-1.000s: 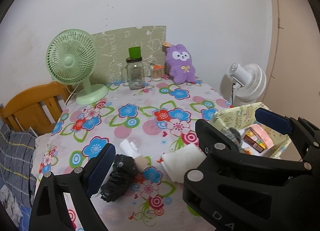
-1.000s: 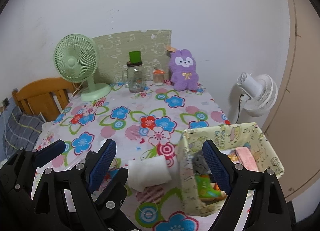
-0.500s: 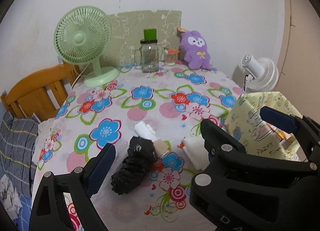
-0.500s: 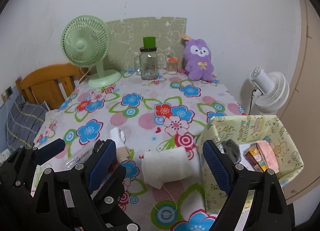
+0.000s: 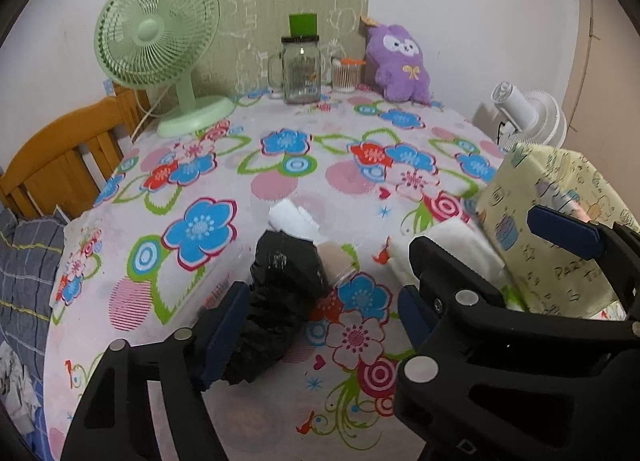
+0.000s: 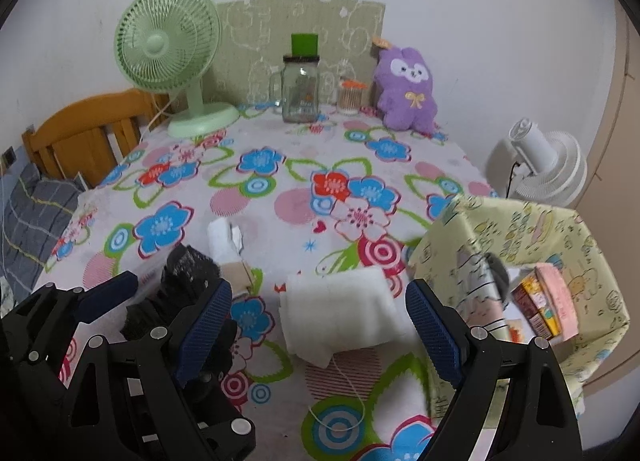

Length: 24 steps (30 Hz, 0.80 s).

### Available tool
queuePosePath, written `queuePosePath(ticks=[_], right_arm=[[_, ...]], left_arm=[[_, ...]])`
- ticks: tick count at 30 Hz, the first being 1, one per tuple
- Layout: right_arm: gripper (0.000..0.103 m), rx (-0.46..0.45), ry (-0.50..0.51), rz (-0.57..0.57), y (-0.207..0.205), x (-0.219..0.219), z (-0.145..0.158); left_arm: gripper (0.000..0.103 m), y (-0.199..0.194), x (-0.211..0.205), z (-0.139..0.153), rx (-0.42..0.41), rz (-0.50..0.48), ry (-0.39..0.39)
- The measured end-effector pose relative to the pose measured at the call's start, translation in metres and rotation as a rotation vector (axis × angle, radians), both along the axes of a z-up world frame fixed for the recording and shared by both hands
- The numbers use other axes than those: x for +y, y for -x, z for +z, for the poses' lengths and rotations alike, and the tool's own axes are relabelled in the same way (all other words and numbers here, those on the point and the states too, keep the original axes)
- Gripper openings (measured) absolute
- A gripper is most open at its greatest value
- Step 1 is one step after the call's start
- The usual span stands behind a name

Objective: Organize soft objects
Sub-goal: 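Move both tools back from the box toward the black bag and white cloth, then grasp the black plastic bag with the left tool while the right tool grasps the white cloth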

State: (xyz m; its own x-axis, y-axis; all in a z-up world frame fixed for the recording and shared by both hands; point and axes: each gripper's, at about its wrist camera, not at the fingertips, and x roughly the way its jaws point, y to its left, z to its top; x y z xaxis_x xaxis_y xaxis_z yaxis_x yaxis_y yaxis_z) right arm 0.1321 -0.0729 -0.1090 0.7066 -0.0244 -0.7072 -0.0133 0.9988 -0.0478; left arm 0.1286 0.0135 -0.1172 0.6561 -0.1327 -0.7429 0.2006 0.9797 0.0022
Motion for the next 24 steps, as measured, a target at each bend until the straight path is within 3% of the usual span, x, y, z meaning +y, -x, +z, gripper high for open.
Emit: queuePosePath(ticks=[7, 24], right_arm=[[0.091, 0.049, 0.019, -0.012, -0.013, 0.000, -0.017], [0.091, 0.145, -0.030, -0.039, -0.038, -0.009, -0.048]], left_arm=[[0.067, -0.012, -0.001, -0.018, 0.050, -0.004, -0.009], [0.066, -0.024, -0.010, -0.034, 0.061, -0.016, -0.078]])
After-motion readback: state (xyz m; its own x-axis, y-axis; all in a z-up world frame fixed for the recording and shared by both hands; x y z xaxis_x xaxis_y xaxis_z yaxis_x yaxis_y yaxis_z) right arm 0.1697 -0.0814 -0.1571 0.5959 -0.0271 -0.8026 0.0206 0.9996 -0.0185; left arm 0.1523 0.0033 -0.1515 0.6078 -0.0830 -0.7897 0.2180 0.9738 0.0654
